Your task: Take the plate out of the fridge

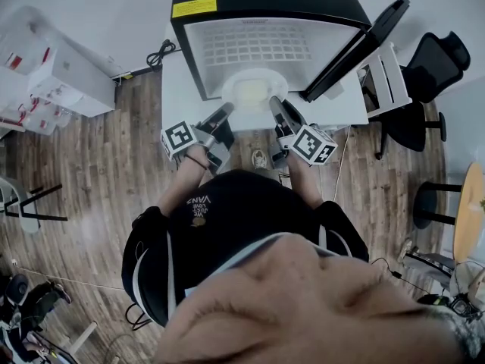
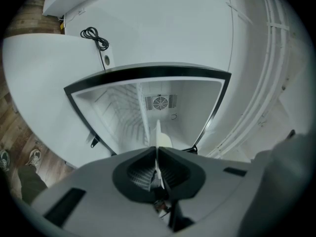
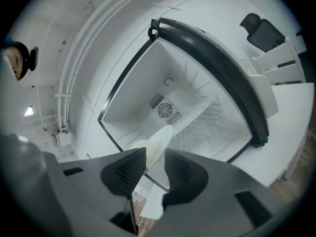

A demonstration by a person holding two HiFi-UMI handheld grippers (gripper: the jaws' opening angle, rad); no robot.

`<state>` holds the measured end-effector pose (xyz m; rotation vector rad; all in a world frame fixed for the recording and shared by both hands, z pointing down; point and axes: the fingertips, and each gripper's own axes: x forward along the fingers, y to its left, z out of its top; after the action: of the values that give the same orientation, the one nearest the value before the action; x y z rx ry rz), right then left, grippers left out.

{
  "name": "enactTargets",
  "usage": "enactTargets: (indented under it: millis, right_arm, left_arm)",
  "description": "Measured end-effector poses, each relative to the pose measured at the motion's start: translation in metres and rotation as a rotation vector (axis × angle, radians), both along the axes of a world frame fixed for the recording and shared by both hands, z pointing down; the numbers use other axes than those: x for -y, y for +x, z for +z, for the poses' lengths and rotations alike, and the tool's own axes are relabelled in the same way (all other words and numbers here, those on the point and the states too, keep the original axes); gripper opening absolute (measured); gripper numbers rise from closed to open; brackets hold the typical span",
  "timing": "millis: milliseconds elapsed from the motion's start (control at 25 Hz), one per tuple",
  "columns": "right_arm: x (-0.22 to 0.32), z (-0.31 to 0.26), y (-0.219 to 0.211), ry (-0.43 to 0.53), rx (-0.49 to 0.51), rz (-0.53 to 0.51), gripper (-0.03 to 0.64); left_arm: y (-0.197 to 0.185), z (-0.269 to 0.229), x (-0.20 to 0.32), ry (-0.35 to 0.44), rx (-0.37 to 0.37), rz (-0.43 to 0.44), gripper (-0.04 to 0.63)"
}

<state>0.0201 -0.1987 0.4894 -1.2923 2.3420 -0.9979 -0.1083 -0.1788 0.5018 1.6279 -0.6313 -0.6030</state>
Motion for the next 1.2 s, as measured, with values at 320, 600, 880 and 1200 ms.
enactTargets:
  millis: [320,600,880,1200]
  right_arm:
    - [-0.020,0.003,-0.001,0.001,-0.005,0.023,0.123]
    - [-0.037,0.005,-0.001,-0.004,-0.008,0.043,0.123]
    - [-0.052,0.004,-0.001,-0.005,-0.013,0.063,0.123]
    - [-0.059,-0.002,0.001,0.014,-0.006,0.063,0.123]
  left_arm:
    - [-0.001,0.003,-0.016,0.001,-0.002,0.025,0.031]
    - [0.000,0.007,-0.030,-0.001,-0.012,0.046,0.031]
    - [0.000,0.005,-0.042,0.006,-0.022,0.068,0.031]
    - [0.002,-0.003,-0.048,0.030,-0.022,0.077,0.031]
